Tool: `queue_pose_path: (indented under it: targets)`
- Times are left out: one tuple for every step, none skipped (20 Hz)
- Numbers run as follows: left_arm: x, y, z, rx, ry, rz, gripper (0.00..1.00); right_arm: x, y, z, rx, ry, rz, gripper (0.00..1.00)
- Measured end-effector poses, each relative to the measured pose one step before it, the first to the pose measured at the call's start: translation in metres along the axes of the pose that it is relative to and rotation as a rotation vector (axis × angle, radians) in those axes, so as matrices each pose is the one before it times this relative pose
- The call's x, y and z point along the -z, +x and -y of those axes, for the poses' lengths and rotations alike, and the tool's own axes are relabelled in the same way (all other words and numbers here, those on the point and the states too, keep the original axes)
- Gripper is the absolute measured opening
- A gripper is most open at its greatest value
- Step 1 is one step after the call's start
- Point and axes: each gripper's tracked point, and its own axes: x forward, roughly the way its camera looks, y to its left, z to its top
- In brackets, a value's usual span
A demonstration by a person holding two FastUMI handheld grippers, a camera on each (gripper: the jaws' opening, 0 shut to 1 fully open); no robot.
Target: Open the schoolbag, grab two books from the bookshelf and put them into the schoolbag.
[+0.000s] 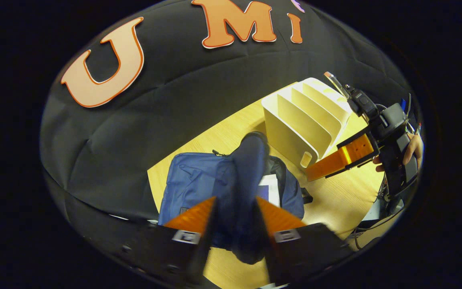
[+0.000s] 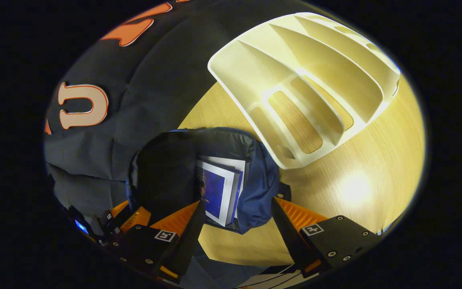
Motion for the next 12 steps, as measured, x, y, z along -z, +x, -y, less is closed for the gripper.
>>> queue_pose_path:
  targets:
    - [0.00099, 0.00601, 0.00423, -0.00694, -0.0063, -0.01013, 0.78, -0.00312, -0.00356, 0.00508, 0.00523, -0.00677, -0.00212, 0.97]
    - [0.00286, 0.00195, 0.00577, -0.00238, -0.00907, -0.00924, 1.0, -0.00231, -0.00384, 0.00609, 0.00443, -0.00767, -0.00326, 0.97]
    - [0.0019, -0.00006, 0.00674, -0.00147, -0.01397, -0.00991, 0.98, -0.00304, -0.0041, 0.00738, 0.0088, -0.00856, -0.00441, 0.97]
    - [0.00083, 0.00246, 0.00786, -0.0002, -0.01336, -0.00739, 0.98, -0.00253, -0.00392, 0.00847, 0.0122, -0.00794, -0.00249, 0.97]
    - [-0.00036, 0.00093, 0.00832, -0.00011, -0.01131, -0.0063, 0.98, -0.00387, -0.00443, 0.00839, 0.01002, -0.0074, -0.00248, 0.97]
    - [-0.00136, 0.00112, 0.00705, -0.0012, -0.008, -0.00212, 0.98, -0.00323, -0.005, 0.00868, 0.00667, -0.00584, -0.00131, 0.97]
    - [-0.00134, 0.00216, 0.00743, -0.00642, -0.01183, 0.00135, 0.98, -0.00278, -0.00537, 0.00688, 0.00313, -0.00739, -0.00088, 0.97]
    - [-0.00315, 0.00092, 0.00804, -0.0083, -0.01559, 0.0056, 0.98, -0.00291, -0.00637, 0.00747, 0.00227, -0.01119, -0.00056, 0.97]
    - [-0.00613, -0.00152, 0.00729, -0.00476, -0.01867, 0.0157, 0.98, -0.00343, -0.00643, 0.00661, 0.00043, -0.01261, 0.00119, 0.97]
    - [-0.0097, -0.00158, 0.00881, -0.0018, -0.01735, 0.02542, 0.99, -0.00413, -0.00784, 0.00764, 0.00099, -0.01591, 0.00449, 0.97]
    - [-0.0073, -0.00115, 0.00803, -0.00666, -0.01522, 0.02261, 0.98, -0.00487, -0.01027, 0.00788, 0.00584, -0.01911, 0.00582, 0.97]
    - [-0.00858, -0.00138, 0.00848, -0.009, -0.01467, 0.02274, 0.99, -0.00539, -0.00995, 0.00989, 0.01291, -0.0248, 0.01118, 0.97]
